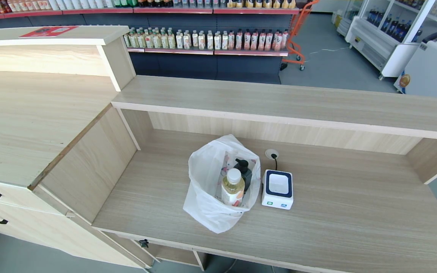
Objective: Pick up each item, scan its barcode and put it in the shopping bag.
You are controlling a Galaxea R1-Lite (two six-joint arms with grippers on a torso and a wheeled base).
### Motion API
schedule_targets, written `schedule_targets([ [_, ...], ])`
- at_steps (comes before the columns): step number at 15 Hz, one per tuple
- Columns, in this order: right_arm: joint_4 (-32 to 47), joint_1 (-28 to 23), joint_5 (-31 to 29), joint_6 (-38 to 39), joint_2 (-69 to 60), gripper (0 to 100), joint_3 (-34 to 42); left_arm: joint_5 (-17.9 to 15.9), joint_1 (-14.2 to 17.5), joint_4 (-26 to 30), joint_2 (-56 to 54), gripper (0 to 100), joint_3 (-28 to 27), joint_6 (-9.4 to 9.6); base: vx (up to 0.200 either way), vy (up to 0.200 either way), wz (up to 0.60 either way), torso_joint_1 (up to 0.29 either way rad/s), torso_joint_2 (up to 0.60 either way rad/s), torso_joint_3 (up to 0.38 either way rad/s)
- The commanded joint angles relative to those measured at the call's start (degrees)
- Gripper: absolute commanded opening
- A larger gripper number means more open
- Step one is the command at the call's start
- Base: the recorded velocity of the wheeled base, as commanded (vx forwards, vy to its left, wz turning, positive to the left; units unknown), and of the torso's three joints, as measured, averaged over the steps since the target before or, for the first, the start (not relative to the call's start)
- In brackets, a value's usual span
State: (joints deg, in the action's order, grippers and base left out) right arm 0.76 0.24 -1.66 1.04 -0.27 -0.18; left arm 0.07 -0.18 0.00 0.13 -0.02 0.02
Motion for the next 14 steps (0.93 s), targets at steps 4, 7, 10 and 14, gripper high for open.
schedule_targets([
  [4,0.12,0.02,-0.01,-0.42,0.27,0,0.01,0.01,0.01,0.0,-0.05,100,0.02,0.5,0.0,-0.15,0.0,0.002,0.0,0.003],
  [7,0.12,0.02,-0.01,0.02,0.27,0,0.01,0.01,0.01,0.0,-0.05,100,0.02,0.33,0.0,-0.2,0.0,0.012,0.0,-0.002],
  [10,0.12,0.02,-0.01,-0.07,0.27,0,0.01,0.01,0.01,0.0,-0.05,100,0.02,0.24,0.0,0.0,0.0,0.0,0.0,0.0],
  [14,0.12,0.02,-0.01,0.02,0.27,0,0.01,0.01,0.01,0.0,0.04,100,0.02,0.33,0.15,0.0,0.0,-0.002,0.0,0.002],
])
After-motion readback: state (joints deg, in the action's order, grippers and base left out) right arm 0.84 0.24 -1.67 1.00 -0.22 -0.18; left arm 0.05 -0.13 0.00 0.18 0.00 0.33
